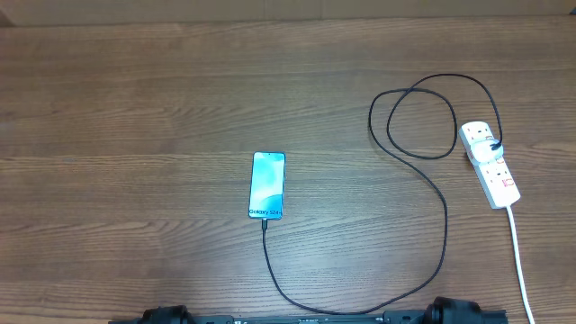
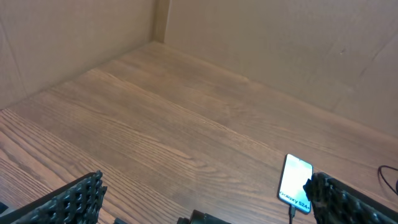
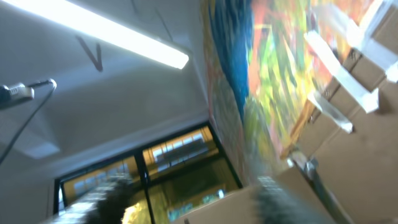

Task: Plug charger to phone and switch on socket

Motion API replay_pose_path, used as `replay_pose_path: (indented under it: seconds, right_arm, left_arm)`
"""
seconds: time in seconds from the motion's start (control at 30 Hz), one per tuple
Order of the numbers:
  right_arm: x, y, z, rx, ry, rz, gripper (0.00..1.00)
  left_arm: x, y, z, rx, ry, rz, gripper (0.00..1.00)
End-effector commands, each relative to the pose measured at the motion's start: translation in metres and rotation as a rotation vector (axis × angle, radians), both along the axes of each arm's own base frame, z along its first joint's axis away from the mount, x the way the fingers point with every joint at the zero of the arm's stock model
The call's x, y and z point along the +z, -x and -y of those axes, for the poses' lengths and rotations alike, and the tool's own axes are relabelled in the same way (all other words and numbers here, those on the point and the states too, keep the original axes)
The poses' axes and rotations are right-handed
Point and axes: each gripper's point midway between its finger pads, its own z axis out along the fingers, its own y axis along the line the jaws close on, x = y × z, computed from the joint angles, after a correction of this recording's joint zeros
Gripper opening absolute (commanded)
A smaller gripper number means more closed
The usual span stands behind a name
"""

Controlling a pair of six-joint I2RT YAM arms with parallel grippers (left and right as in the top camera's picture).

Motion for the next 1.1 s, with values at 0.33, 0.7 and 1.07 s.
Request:
replay_pose_path:
  seconds: [0.33, 0.7, 1.07]
  right_arm:
    - [-0.008, -0.061, 0.011, 0.154, -0.106, 0.01, 1.0]
    - [-0.01, -0.071, 0.018, 0.244, -0.113, -0.003, 1.0]
    - [-0.032, -0.101, 0.023, 0.23, -0.151, -0.124, 1.0]
  left_arm:
    - [-0.001, 0.001, -0.001, 0.012, -0.005, -0.001, 1.0]
    - [-0.001, 0.001, -0.001, 0.012, -0.005, -0.001, 1.0]
    - [-0.001, 0.001, -0.001, 0.012, -0.005, -0.001, 0.99]
